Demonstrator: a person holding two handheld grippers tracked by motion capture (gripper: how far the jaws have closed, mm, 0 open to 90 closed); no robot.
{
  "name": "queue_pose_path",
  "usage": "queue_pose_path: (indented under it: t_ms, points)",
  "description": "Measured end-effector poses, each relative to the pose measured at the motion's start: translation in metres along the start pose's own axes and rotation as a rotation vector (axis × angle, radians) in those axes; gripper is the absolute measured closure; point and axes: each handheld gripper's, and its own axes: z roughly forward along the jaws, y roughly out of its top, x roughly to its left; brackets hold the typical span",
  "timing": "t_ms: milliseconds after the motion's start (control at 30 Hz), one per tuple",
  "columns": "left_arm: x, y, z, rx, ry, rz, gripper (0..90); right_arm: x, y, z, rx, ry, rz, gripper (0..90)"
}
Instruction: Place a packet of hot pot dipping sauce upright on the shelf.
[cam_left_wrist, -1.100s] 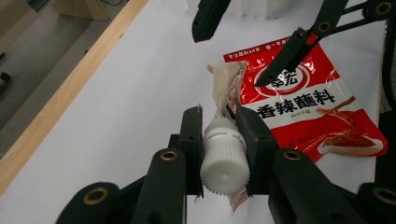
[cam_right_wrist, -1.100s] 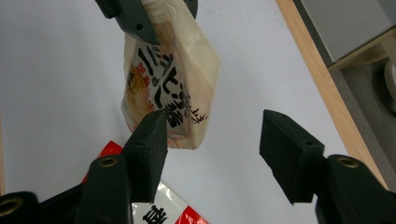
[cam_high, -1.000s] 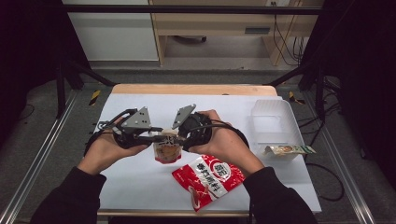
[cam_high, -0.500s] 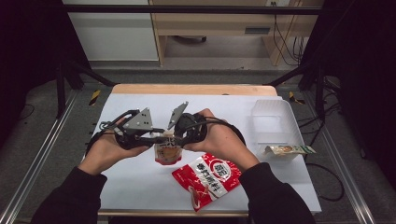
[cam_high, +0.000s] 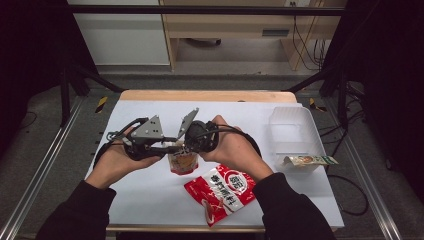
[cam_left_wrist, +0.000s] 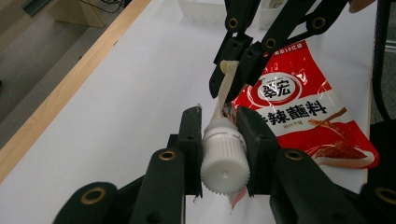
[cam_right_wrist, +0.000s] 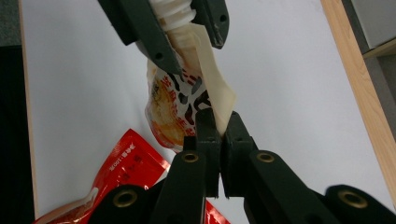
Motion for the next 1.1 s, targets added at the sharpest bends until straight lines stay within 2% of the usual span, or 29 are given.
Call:
queue_pose_path:
  t_ms: [67, 133, 200, 267, 300, 333, 400, 500, 600, 667, 767, 833, 1033, 1100]
  points:
    - [0.000, 0.000, -0.003, -0.034, 0.046, -0.018, 62.1, -0.002, -0.001, -0.002, 0.007, -0.004, -0.010, 88.3]
    - [-0.001, -0.001, -0.004, -0.049, 0.058, -0.022, 57.4, -0.005, -0.005, -0.005, 0.014, -0.016, -0.013, 88.4]
    - [-0.004, -0.004, -0.004, -0.058, 0.073, -0.024, 46.2, -0.007, -0.008, -0.009, 0.021, -0.028, 0.001, 88.4]
    - [-0.007, -0.009, -0.001, -0.088, 0.036, -0.034, 37.2, -0.010, -0.013, -0.013, 0.021, -0.036, -0.001, 88.3]
    - [-0.007, -0.013, -0.003, -0.081, 0.113, -0.032, 33.3, -0.011, -0.015, -0.015, 0.018, -0.039, 0.003, 88.3]
    - [-0.007, -0.015, -0.004, -0.073, 0.143, -0.033, 30.0, -0.014, -0.018, -0.017, 0.015, -0.045, 0.006, 88.3]
    - [-0.009, -0.025, -0.001, -0.090, 0.166, -0.062, 24.7, -0.018, -0.022, -0.021, 0.010, -0.050, 0.002, 88.3]
    - [-0.007, -0.040, 0.009, -0.123, 0.184, -0.139, 20.9, -0.025, -0.028, -0.027, 0.002, -0.056, 0.005, 88.3]
    - [-0.005, -0.056, 0.016, -0.124, 0.210, -0.182, 18.3, -0.030, -0.033, -0.033, -0.003, -0.069, 0.009, 88.3]
    - [-0.004, -0.066, 0.019, -0.125, 0.205, -0.205, 16.5, -0.035, -0.038, -0.040, -0.016, -0.080, 0.008, 88.3]
    - [-0.005, -0.080, 0.019, -0.110, 0.230, -0.217, 15.7, -0.043, -0.045, -0.046, -0.033, -0.095, 0.016, 88.3]
    - [-0.006, -0.092, 0.019, -0.118, 0.235, -0.252, 14.8, -0.047, -0.049, -0.049, -0.038, -0.102, 0.022, 88.3]
    - [-0.006, -0.114, 0.019, -0.115, 0.259, -0.277, 13.1, -0.054, -0.061, -0.058, -0.026, -0.122, 0.038, 88.3]
    - [-0.006, -0.121, 0.019, -0.114, 0.264, -0.285, 11.9, -0.057, -0.064, -0.062, -0.023, -0.127, 0.026, 88.3]
